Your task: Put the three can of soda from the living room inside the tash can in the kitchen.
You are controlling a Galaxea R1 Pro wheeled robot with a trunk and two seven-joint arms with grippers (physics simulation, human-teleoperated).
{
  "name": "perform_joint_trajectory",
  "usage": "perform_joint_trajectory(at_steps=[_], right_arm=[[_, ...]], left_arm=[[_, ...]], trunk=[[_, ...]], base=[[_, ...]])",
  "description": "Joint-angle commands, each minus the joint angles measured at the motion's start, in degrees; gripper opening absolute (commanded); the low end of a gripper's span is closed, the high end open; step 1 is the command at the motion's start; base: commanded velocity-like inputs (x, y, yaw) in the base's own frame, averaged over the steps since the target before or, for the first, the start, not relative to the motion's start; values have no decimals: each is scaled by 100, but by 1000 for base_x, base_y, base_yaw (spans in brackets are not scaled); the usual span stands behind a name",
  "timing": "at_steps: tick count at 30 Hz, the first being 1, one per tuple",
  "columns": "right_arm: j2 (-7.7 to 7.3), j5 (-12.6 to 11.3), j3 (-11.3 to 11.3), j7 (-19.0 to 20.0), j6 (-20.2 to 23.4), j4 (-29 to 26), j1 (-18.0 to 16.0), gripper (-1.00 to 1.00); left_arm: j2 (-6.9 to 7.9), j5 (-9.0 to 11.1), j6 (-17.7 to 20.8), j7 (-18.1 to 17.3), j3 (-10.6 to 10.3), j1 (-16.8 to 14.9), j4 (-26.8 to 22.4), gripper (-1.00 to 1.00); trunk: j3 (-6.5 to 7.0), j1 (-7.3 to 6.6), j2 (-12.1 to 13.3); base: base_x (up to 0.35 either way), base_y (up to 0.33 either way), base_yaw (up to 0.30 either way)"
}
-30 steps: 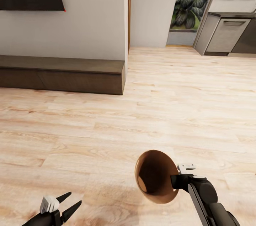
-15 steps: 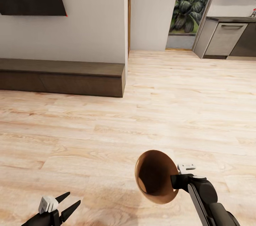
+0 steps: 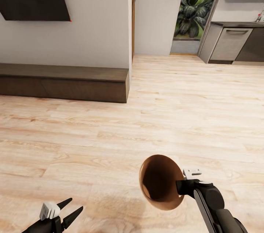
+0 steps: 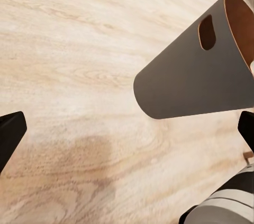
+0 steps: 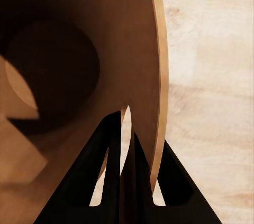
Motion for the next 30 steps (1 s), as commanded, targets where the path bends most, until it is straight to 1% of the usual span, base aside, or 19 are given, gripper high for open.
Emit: perform_joint_trajectory(at_steps=[1, 17, 23, 26, 27, 30], right_arm=[[1, -107, 0, 27, -1, -1, -1, -100], [1, -107, 0, 27, -1, 0, -1, -100], [7, -107, 8, 27, 0, -1, -1, -100], [8, -107, 8, 27, 0, -1, -1, -100], [9, -107, 9, 27, 0, -1, -1, -100], [9, -107, 9, 27, 0, -1, -1, -100]], left_arm=[[0, 0, 0, 0, 0, 0, 0, 100], [0, 0, 3, 0, 0, 0, 0, 100], [0, 19, 8, 0, 0, 0, 0, 100], [0, 196, 8, -2, 2, 0, 0, 100], [0, 322, 8, -4, 4, 0, 2, 100], [0, 460, 9, -7, 7, 0, 4, 100]], trunk=[[10, 0, 0], [160, 0, 0], [183, 0, 0], [185, 0, 0], [185, 0, 0], [186, 0, 0]], base=[[0, 0, 0], [0, 0, 0], [173, 88, 0], [270, 162, 5], [280, 171, 88], [284, 174, 158]])
